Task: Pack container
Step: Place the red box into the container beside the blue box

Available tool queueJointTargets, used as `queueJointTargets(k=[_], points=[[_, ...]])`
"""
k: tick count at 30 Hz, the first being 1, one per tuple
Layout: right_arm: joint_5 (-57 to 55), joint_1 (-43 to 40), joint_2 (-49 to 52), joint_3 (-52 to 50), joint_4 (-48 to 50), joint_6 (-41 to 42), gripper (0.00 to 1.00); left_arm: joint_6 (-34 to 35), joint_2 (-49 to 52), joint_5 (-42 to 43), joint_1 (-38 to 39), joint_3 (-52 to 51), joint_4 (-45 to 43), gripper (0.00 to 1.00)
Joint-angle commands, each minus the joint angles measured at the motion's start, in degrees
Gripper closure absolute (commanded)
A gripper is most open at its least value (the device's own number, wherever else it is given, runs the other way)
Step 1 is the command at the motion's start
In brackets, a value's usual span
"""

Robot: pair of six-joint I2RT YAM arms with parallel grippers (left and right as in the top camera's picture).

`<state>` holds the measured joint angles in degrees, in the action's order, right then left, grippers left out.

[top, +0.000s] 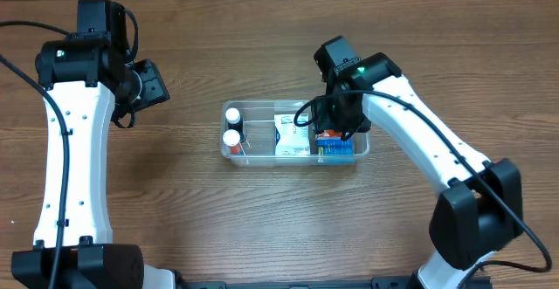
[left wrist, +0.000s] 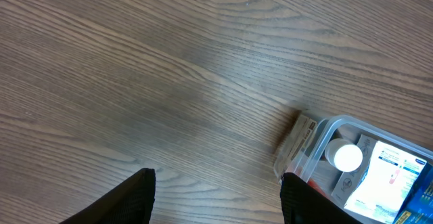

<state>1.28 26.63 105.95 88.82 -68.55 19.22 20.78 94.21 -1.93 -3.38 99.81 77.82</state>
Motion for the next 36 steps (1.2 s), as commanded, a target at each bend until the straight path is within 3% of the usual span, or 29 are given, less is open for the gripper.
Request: queueJointTargets(k=[1, 8, 12, 15, 18, 23, 24, 25, 29, 36], points=[[-0.37, -0.02, -0.04, 0.44, 0.28, 0.31, 0.33, -0.87, -1.25, 0.28, 0.02, 1.16, -0.07, 0.39], [-2.91, -0.09, -0.04, -7.54, 4.55, 0.96, 0.32, -0.90, -1.25, 0.28, 0.02, 1.16, -0.02, 0.39], [-2.91, -0.13, -0.04, -8.41, 6.23, 0.92, 0.21, -0.90, -1.25, 0.31, 0.02, 1.16, 0.02, 0.39], [-3.85, -0.13, -0.07, -7.74, 6.99, 0.92, 0.05, -0.87, -1.25, 0.31, 0.02, 1.16, 0.20, 0.39], [-4.39, -0.13, -0.66, -3.48, 5.62, 0.94, 0.03, -0.92, -1.25, 0.28, 0.02, 1.16, 0.07, 0.39], [-6.12, -4.26, -5.81, 6.93, 6.49, 0.96, 0.00, -3.91, -1.25, 6.01, 0.57, 1.18, -2.40, 0.22], [-6.12, -7.21, -7.34, 8.28, 7.91, 0.92, 0.00, -5.35, -1.25, 8.02, 1.11, 1.18, -3.80, 0.06], [-6.12, -8.61, -7.85, 8.39, 8.59, 0.83, 0.00, -6.45, -1.25, 9.16, 1.70, 1.18, -5.22, 0.00], [-6.08, -17.62, -8.09, 8.37, 10.91, -6.01, 0.00, -7.50, -1.22, 7.32, 3.56, 1.18, -9.49, 0.00], [-2.45, -24.17, -12.85, 8.31, 7.52, -4.22, 0.00, -8.61, -2.99, 7.28, 3.10, 1.16, -7.13, 0.00]])
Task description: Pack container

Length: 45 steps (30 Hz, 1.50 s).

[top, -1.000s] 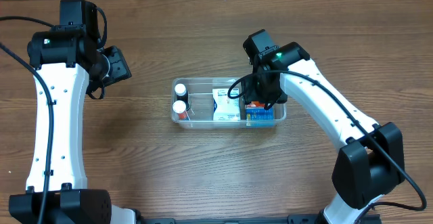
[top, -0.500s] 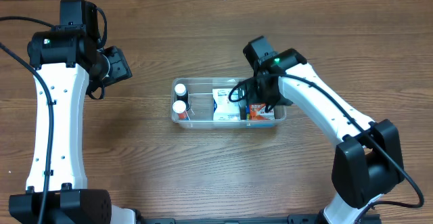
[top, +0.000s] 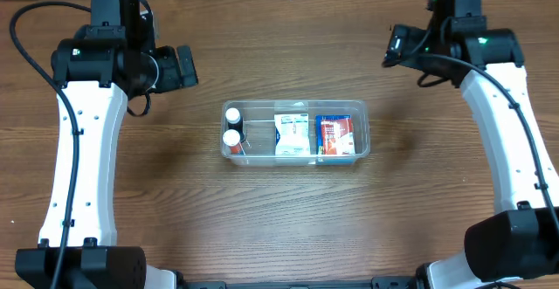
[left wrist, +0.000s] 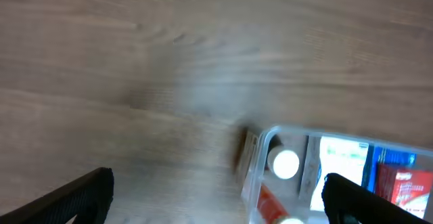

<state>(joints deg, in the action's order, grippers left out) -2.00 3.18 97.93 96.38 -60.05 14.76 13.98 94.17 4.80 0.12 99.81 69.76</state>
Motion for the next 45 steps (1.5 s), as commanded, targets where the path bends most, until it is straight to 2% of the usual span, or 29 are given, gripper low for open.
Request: queueJointTargets(k=[1, 5, 9, 13, 17, 22, 28, 37, 40, 45], points=[[-0.94, -0.55, -6.78, 0.48, -1.55, 0.26, 0.00, -1.79, -4.46, -0.09, 0.20, 0.94, 0.90, 0.00], [-6.14, 2.21, -16.61, -4.35, -0.02, 1.66, 0.00, -1.73, -15.91, -8.15, 6.36, -4.52, -1.20, 0.00], [-7.45, 4.96, -28.46, -17.66, 5.09, 3.89, 0.00, -1.07, -34.53, -13.46, 14.40, -21.27, -8.90, 0.00], [-7.43, 5.14, -40.35, -32.30, 7.76, 4.37, 0.00, 0.94, -52.00, -16.61, 14.91, -35.76, -13.11, 0.00], [-7.41, 5.11, -49.79, -41.55, 6.08, 5.05, 0.00, 2.32, -61.88, -17.44, 14.91, -44.30, -13.03, 0.00], [-7.41, 5.11, -50.90, -42.32, 1.57, 4.98, 0.00, 2.32, -61.96, -17.42, 14.91, -46.25, -10.05, 0.00], [-7.41, 5.11, -48.78, -42.32, 1.62, 4.98, 0.00, 2.32, -61.83, -17.42, 14.91, -46.34, -5.29, 0.00], [-6.08, 5.11, -43.67, -42.95, 3.08, 4.96, 0.00, 2.32, -61.83, -17.42, 14.91, -46.34, -5.05, 0.00], [-6.05, 5.11, -48.83, -46.69, 8.83, 3.56, 0.00, 2.32, -61.83, -17.42, 14.91, -46.34, -5.05, 0.00], [-4.70, 4.83, -72.65, -66.90, 24.41, 1.51, 0.00, 2.32, -61.83, -17.40, 14.91, -46.34, -5.05, 0.00]])
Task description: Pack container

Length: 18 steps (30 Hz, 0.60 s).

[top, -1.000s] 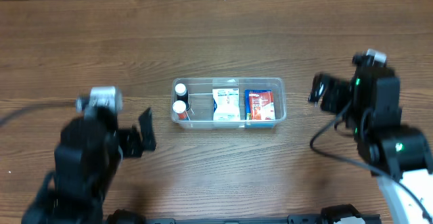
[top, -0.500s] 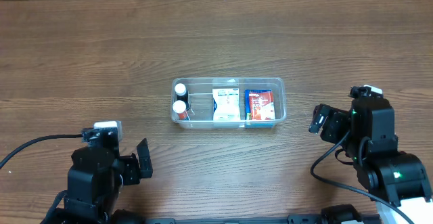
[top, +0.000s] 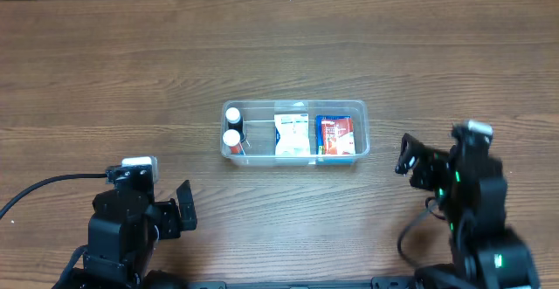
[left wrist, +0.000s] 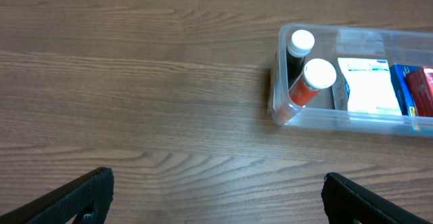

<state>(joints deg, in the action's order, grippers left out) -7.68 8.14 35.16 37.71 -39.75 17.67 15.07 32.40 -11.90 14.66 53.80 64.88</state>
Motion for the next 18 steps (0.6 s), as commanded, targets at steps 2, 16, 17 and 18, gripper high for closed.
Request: queueJointTargets(k=[2, 16, 17, 18], points=[[2.27, -0.74, -18.80, -14.64, 7.82, -1.42, 0.00, 1.22, -0.07, -0.72, 0.37, -0.33, -0.17, 0.00], [13.38, -1.49, -34.99, -35.60, 31.71, -19.02, 0.00, 1.22, -0.07, -0.70, 0.37, -0.33, -0.17, 0.00], [13.57, -1.46, -34.99, -35.60, 31.74, -18.91, 0.00, 1.22, -0.04, -0.72, 0.37, -0.33, -0.17, 0.00], [13.79, -1.46, -34.99, -35.60, 31.82, -18.78, 0.00, 1.22, -0.07, -0.72, 0.37, -0.33, -0.17, 0.00]])
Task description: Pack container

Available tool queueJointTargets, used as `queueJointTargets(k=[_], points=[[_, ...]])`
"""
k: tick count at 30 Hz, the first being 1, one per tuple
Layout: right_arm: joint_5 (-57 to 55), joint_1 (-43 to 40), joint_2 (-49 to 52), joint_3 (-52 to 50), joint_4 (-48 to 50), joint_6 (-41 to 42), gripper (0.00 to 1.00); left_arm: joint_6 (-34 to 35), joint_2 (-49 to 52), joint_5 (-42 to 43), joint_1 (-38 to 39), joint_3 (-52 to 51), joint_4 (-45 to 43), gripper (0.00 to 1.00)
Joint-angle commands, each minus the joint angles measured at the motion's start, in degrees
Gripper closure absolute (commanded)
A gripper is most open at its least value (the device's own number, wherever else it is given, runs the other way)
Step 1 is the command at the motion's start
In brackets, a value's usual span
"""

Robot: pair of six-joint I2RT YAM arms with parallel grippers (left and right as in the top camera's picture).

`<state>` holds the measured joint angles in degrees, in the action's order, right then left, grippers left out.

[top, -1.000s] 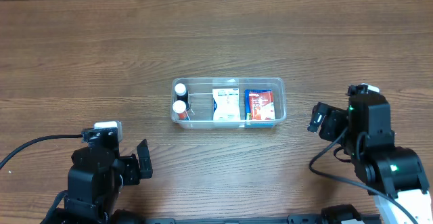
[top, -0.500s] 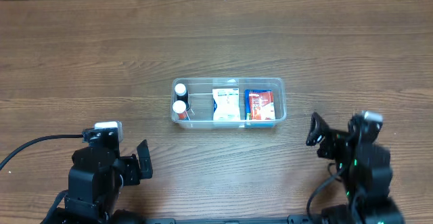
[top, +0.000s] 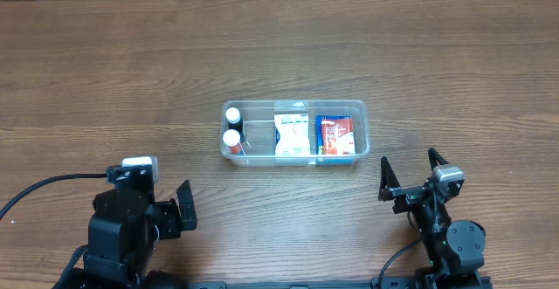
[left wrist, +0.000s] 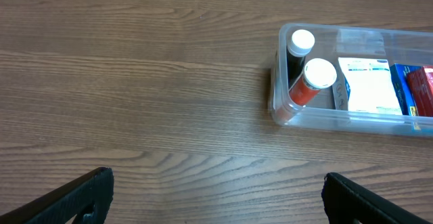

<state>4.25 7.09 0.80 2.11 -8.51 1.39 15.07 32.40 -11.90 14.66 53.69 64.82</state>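
A clear plastic container (top: 362,114) sits mid-table, also in the left wrist view as the container (left wrist: 277,112). Inside stand two white-capped bottles (top: 232,126), (left wrist: 308,75), a white packet (top: 292,134), (left wrist: 367,85) and a blue-and-red box (top: 335,135). My left gripper (top: 172,216), (left wrist: 216,197) rests open and empty at the near left, well short of the container. My right gripper (top: 410,177) is folded back at the near right, fingers spread wide with nothing between them.
The wooden table (top: 279,44) carries only the container. Both arms are folded low at the near edge, a black cable (top: 35,193) trailing from the left one.
The right arm has folded further back toward the near edge, its gripper now lower and more to the left. The left arm and the container's contents are unchanged.
My right gripper was down in the container's right end at the blue-and-red box, the left arm raised at the far left. Then both arms were lifted away to the far corners, the box left inside. Later both arms were folded at the near edge, where they remain.
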Motion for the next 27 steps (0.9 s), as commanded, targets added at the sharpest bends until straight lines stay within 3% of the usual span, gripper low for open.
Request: queueJointTargets(k=[1, 25, 27], points=[[1.86, -0.42, -0.63, 0.00, 0.59, -2.49, 0.00, 1.22, -0.07, -0.72, 0.37, -0.22, -0.11, 0.00], [1.86, -0.42, -0.63, 0.00, 0.59, -2.51, 0.00, 1.22, -0.07, -0.72, 0.35, -0.24, -0.11, 0.00], [1.86, -0.42, -0.63, 0.00, 0.59, -2.49, 0.00, -1.25, -0.79, -1.42, -3.08, -0.92, -0.28, 0.00]])
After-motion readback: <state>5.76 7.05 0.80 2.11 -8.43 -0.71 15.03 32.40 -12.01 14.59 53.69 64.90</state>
